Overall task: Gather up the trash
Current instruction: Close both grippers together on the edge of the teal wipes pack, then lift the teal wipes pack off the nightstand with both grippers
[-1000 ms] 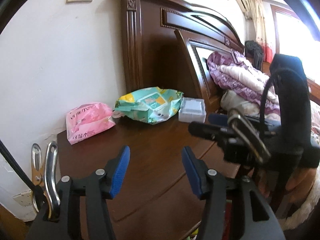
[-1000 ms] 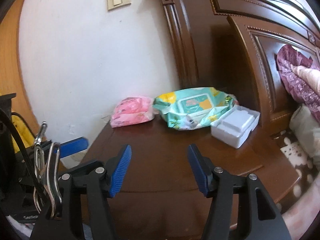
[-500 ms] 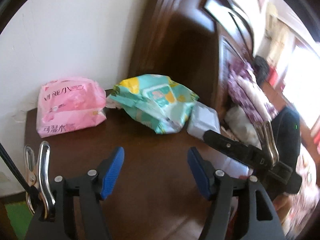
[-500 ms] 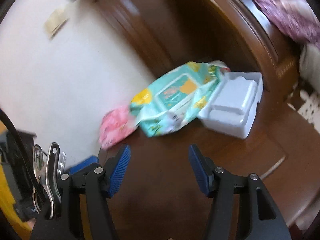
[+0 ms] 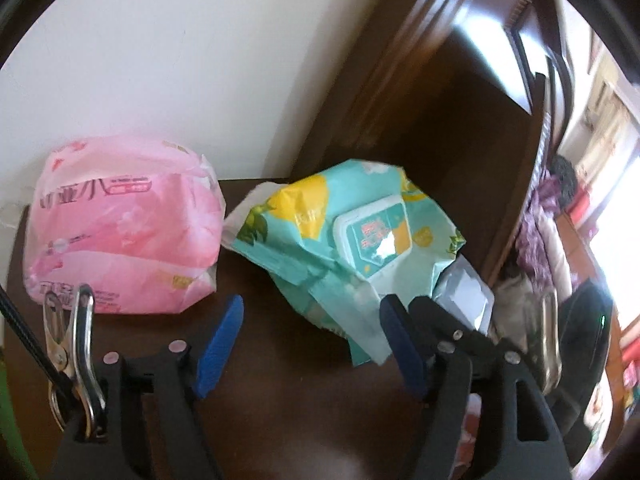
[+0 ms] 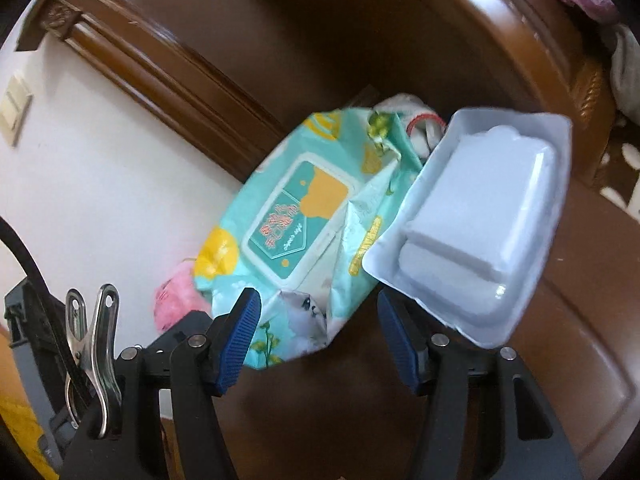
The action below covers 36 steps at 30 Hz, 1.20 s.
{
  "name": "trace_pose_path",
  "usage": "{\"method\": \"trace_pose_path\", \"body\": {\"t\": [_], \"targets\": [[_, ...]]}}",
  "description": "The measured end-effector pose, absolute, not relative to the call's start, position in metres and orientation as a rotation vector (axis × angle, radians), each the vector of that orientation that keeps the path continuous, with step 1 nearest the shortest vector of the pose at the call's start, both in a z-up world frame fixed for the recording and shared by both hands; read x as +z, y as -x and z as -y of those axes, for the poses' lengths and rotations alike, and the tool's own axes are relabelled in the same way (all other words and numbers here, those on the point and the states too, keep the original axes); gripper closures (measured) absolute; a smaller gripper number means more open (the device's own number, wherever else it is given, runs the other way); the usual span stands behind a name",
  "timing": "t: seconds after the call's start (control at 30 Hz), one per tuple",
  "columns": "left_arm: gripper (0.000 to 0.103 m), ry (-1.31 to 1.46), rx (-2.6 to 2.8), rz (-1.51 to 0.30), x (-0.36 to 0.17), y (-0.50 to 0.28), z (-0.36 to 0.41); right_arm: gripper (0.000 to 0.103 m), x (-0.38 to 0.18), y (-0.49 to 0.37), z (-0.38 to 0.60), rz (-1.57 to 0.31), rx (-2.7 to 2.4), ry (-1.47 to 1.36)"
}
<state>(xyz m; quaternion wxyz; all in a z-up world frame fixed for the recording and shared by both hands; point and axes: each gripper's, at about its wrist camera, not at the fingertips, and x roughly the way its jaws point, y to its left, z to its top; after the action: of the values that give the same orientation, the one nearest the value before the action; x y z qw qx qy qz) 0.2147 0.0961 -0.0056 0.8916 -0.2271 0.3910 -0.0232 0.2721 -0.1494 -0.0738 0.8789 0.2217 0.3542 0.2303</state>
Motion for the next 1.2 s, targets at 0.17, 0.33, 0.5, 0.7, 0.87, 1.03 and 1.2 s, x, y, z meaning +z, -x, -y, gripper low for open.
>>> {"method": "trace_pose_path", "body": {"t": [0.17,0.33,0.5,0.7,0.87,1.03,1.2], "targets": [[0.028,0.559,-0.096,-0.84,-0.013,-0.223,-0.105,0.041,-0.071,-0.282,0.143,-0.734,0.479,-0.486],[0.033,0.535,-0.097,-0.815,-0.012,-0.219,-0.106,0.047,-0.071,-0.285,0.131,-0.712,0.461,-0.439],[0.083,0.469,-0.084,-0.756,-0.006,-0.207,-0.105,0.101,-0.081,-0.292,0.133,-0.762,0.524,-0.517],[0.085,0.431,-0.093,-0.657,0.017,-0.175,-0.1,0.101,-0.063,-0.273,0.132,-0.661,0.6,-0.419],[0.085,0.416,-0.103,-0.606,0.034,-0.144,-0.095,0.101,-0.052,-0.248,0.139,-0.565,0.652,-0.423],[0.084,0.351,-0.089,-0.543,0.052,-0.113,-0.084,0.101,-0.041,-0.217,0.137,-0.497,0.675,-0.373],[0.084,0.332,-0.12,-0.476,0.06,-0.081,-0.079,0.101,-0.033,-0.187,0.151,-0.448,0.712,-0.353]]}}
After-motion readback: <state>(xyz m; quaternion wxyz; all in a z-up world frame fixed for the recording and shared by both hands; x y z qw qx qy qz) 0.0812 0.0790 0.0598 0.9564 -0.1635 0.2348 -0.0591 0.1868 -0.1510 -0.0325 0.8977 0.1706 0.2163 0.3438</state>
